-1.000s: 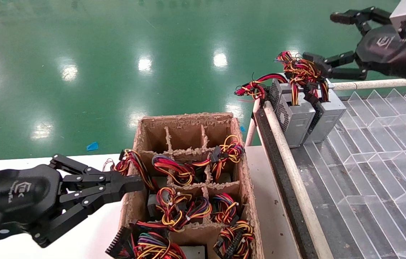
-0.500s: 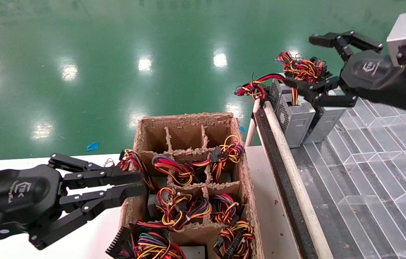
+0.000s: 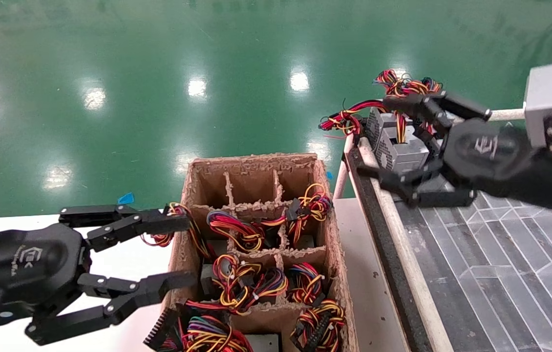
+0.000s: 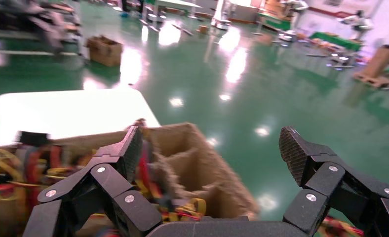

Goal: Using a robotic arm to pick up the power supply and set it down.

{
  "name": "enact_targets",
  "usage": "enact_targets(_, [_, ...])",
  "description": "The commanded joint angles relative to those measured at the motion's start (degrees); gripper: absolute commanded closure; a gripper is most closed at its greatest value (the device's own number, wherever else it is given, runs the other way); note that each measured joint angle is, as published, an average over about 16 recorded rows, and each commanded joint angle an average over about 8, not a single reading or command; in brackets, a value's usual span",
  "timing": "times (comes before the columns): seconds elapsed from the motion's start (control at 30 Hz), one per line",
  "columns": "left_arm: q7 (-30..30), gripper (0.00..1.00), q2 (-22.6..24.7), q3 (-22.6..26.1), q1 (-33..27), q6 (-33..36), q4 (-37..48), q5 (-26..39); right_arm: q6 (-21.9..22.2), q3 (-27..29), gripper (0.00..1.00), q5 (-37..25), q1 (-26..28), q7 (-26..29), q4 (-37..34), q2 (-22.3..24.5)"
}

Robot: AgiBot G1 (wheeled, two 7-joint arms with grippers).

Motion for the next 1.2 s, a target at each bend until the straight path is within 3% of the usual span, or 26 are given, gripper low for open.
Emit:
enact_targets(0.03, [0.0,0.00,0.0,0.0,0.0,0.0,0.0,0.0,-0.4,0.3,0.00,1.0,-1.7,1.6,2.4,0.5])
enact_targets(0.67, [0.0,0.00,0.0,0.0,0.0,0.0,0.0,0.0,-3.5,3.0,0.00,9.5,-16.5,15.1,22.8,4.4])
enact_targets(1.2, [0.0,0.00,0.0,0.0,0.0,0.0,0.0,0.0,-3.5,3.1,0.00,9.4,-16.2,14.8,22.4,4.4])
